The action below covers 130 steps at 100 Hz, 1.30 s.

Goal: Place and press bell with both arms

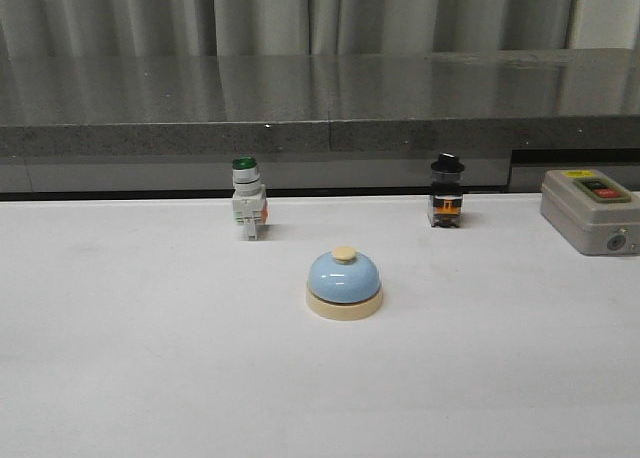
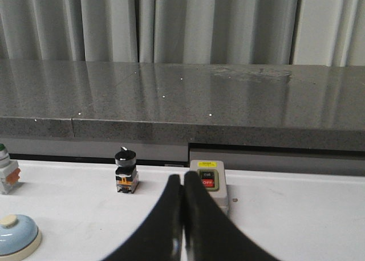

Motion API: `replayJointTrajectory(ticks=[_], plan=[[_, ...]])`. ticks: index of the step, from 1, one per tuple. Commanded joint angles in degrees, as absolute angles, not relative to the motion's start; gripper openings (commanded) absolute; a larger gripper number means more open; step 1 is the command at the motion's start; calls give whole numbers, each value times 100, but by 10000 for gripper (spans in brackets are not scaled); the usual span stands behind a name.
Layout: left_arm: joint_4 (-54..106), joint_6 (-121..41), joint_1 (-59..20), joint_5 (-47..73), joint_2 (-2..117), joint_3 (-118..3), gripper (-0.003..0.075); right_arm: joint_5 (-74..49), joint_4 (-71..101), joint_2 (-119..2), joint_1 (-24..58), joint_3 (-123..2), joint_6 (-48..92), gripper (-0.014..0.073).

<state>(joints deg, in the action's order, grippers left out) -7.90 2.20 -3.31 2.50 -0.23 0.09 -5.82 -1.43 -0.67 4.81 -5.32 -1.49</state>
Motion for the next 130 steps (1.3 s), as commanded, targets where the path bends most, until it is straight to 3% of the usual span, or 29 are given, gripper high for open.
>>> replayJointTrajectory(ticks=[1,46,94,130], plan=[[-784,262,-331,-211,-188,243,-20,-712,-112,-536,449,-1211,-138,-60],[-784,262,-331,-211,-188,243,-20,-3389,-112,-3763,449,-4010,-138,-60],[-784,262,-331,-211,-188,243,-20,-2994,473,-5341,580,-4514,-138,-60],[-784,262,-331,-211,-188,243,-20,-2974,473,-7299,1769,-5586,-138,-60]])
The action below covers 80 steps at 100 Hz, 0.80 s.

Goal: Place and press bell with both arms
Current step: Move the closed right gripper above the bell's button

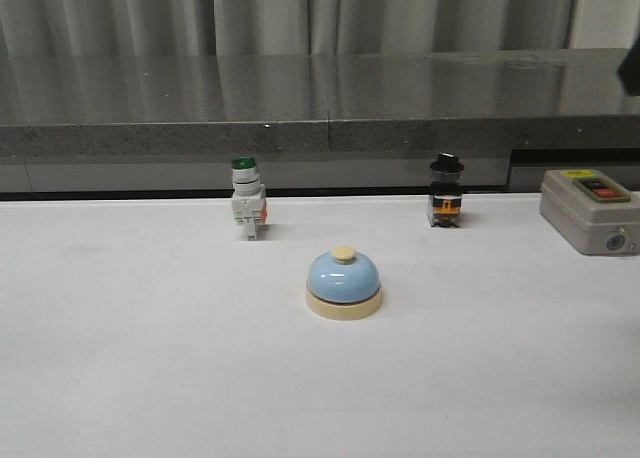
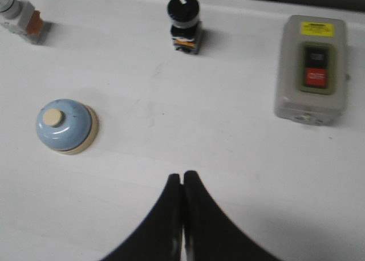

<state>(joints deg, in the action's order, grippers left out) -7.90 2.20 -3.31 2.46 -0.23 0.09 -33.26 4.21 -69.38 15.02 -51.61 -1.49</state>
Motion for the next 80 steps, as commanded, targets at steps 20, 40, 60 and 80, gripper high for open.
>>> replayJointTrajectory(ticks=[20,40,60,80], plan=[[-784,262,-331,-211,-188,243,-20,-2974,473,-8446,2351,-6304,-138,-60],[-784,262,-331,-211,-188,243,-20,-2987,473,-9320,2777,-6928,-138,-60],[-784,262,-331,-211,-188,243,-19,-2987,473,-9905,3045,-7382,-138,-60],[-784,262,-331,-211,-188,243,-20,-3002,473,-10216,3199,-7598,-138,-60]])
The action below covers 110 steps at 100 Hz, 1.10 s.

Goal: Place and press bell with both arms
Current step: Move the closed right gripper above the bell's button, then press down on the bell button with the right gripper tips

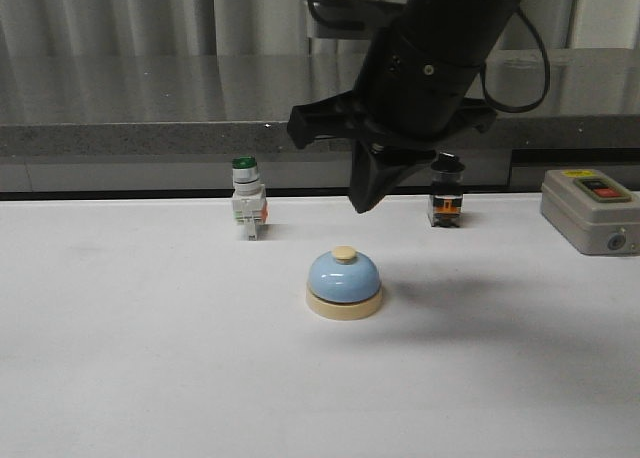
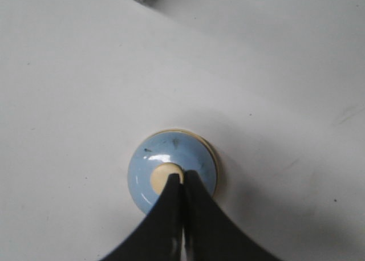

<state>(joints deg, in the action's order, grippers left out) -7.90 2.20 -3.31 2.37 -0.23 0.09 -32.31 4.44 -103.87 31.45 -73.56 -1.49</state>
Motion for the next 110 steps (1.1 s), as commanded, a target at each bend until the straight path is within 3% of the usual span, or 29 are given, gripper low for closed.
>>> replayJointTrajectory(ticks=[1,110], plan=[[-784,262,-331,-211,-188,243,-20,-3002,473,-10227,3203,-7599,-138,-60],[-784,262,-331,-211,-188,243,-20,-3206,473,-10560,3277,-7655,-138,-60]])
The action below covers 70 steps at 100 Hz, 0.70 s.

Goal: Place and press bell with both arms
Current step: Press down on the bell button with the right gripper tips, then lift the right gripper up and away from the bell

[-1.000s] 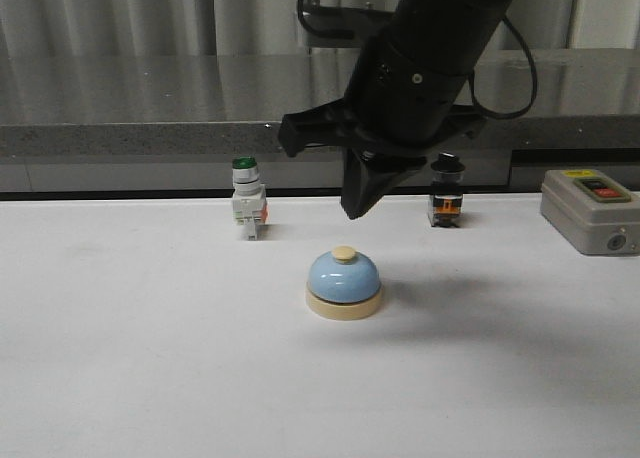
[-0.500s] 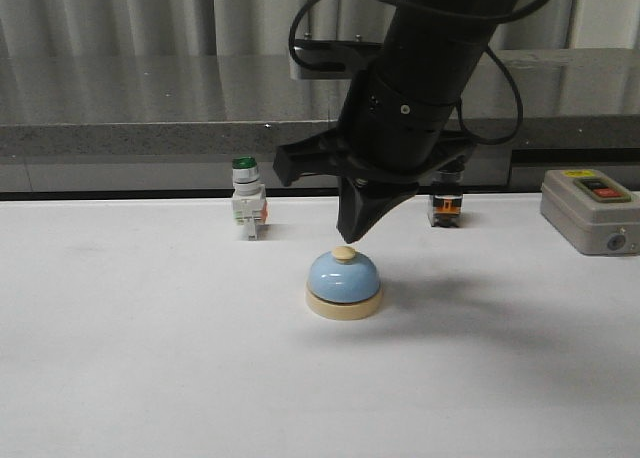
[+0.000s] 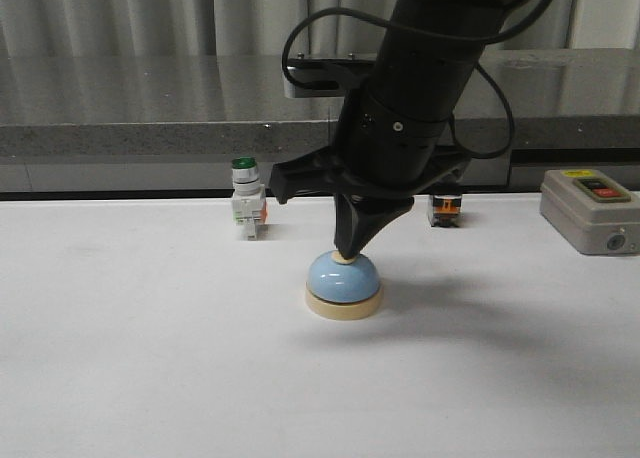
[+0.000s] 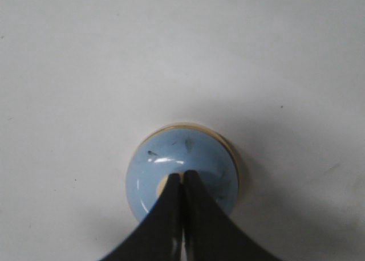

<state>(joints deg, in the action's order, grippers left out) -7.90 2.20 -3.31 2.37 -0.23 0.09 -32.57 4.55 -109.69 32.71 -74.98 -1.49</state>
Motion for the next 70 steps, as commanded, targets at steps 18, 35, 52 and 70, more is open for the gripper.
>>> replayJointTrajectory(ticks=[18,35,52,70], plan=[[-784,262,-331,-211,-188,243,-20,-3198,353,-10010,3246,-7655,-138,-60],[-784,262,-331,-211,-188,243,-20,-3226,103,-9436,3115,-7628,-138,-60],[-784,262,-331,-211,-188,243,-20,-3180,-45,-8744,2745,-7377,-138,-60],[-784,262,-331,-211,-188,243,-20,-3173,-45,-7843,2134,-6860,-138,-60]])
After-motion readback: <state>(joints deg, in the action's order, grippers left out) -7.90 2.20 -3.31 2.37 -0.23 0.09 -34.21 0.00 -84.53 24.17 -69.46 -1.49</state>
